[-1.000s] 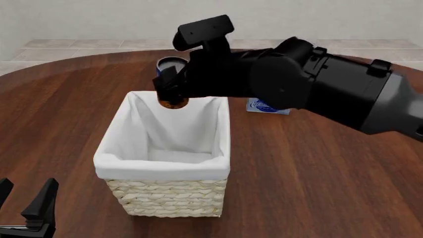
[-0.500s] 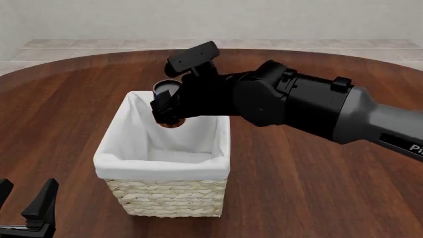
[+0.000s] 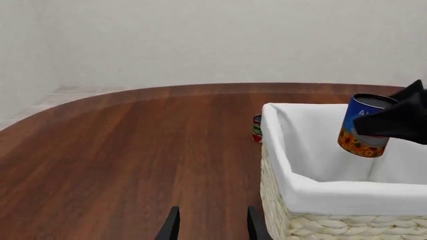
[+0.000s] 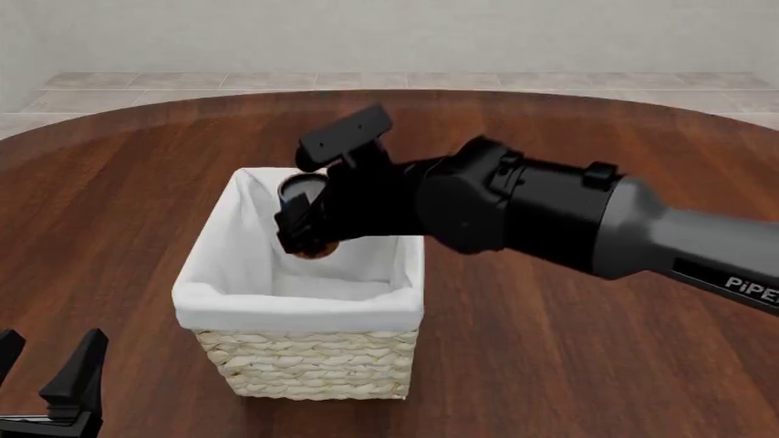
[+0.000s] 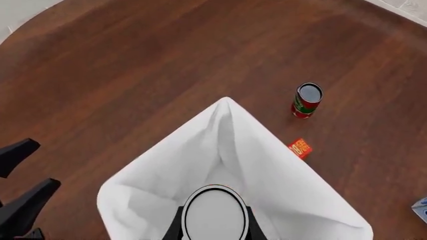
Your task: Pick up the alphabet soup and put it in the basket.
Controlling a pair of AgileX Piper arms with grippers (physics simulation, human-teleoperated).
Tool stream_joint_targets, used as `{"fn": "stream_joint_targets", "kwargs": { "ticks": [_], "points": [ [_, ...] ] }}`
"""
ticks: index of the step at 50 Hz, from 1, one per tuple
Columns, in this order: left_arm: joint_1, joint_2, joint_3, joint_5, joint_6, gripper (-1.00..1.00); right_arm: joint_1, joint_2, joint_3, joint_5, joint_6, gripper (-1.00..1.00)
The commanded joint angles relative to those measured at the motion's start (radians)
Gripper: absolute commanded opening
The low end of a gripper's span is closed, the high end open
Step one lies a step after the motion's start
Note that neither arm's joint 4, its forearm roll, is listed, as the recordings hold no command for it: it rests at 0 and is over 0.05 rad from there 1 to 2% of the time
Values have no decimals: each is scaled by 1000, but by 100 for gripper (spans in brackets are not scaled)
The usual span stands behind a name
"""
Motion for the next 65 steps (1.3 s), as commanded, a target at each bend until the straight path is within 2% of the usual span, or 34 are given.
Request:
{"fn": "stream_joint_targets", "kwargs": {
  "ticks": [1,44,65],
  "points": [
    [2,0,0,1,-1,100,2,13,7,-11,12,-100],
    [9,0,0,4,-7,100,3,92,66,-76,81,-100],
    [11,0,0,5,-8,100,-11,131,67,-91,96,-100]
  ]
}}
